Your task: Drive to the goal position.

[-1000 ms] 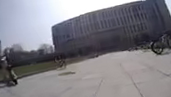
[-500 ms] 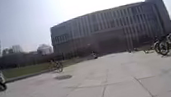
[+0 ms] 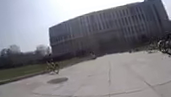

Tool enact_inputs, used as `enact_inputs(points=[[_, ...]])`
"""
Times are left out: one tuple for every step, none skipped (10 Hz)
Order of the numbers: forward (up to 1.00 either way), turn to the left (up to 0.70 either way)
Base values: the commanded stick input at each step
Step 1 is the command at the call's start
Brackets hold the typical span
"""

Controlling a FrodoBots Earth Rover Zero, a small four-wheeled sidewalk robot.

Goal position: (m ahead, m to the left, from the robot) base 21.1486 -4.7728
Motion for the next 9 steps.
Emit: enact_inputs(points=[[1.0,0.0],[1.0,0.0],[1.0,0.0],[1.0,0.0],[1.0,0.0],[1.0,0.0],[1.0,0.0],[1.0,0.0],[1.0,0.0]])
